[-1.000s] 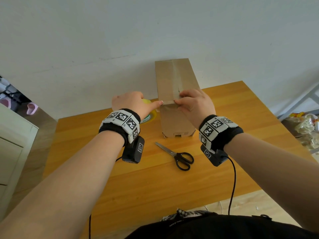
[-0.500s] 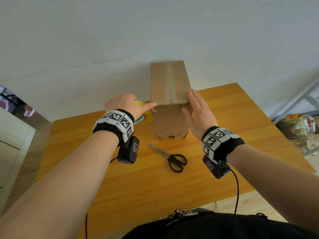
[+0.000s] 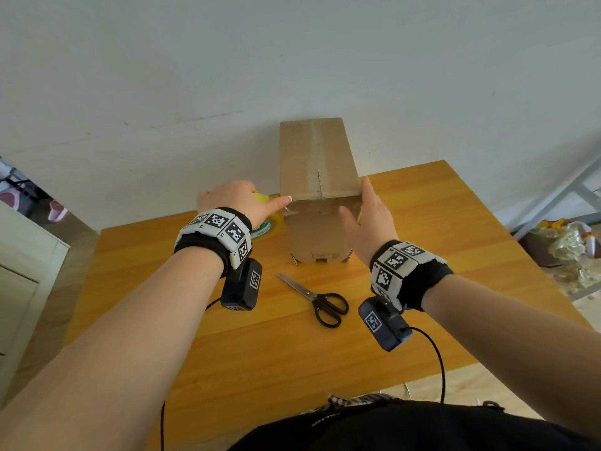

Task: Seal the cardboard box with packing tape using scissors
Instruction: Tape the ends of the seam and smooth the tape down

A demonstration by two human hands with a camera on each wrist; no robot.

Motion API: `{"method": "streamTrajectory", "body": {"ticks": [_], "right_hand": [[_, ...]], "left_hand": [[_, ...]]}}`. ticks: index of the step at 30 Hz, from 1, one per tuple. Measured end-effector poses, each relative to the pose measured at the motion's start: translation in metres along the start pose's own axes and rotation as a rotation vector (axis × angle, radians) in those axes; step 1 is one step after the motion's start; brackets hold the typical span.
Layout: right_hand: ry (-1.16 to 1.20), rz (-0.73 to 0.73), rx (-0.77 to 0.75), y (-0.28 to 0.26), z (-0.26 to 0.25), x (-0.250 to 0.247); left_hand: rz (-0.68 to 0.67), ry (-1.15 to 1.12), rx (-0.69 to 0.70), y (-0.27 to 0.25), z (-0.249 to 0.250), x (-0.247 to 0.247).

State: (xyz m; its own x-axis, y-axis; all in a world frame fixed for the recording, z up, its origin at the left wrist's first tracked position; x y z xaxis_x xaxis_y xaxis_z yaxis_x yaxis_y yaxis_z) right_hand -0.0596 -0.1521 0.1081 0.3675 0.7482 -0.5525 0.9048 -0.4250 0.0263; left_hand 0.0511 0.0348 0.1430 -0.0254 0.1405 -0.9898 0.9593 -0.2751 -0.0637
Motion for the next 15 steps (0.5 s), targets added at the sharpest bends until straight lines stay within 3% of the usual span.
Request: {"method": "streamTrajectory", "body": {"ticks": [11,15], "right_hand": [[-0.128,-0.047,-0.095,0.021,-0.001,-0.043],[-0.111,0.009,-0.097,0.025,-0.001,-0.046]], "left_hand": [[-0.008,-0.061,0.014,0.009,-0.001,0.008],[-0.009,-0.053,0.013,0.008,-0.001,0.007]]}}
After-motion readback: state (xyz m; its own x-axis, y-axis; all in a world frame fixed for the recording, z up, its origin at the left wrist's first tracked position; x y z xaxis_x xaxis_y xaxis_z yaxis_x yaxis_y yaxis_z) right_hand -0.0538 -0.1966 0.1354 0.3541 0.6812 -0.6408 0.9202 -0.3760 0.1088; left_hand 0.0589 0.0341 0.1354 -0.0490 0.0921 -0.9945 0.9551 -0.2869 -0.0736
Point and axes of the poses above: each hand's wrist, its own y-axis towards the middle knuckle, its own x-axis out of the palm, z = x × y, the point moved 7 cm from there along y, towards the middle knuckle, and after that the axes turned 8 degrees about y, right-handed, at the moved point
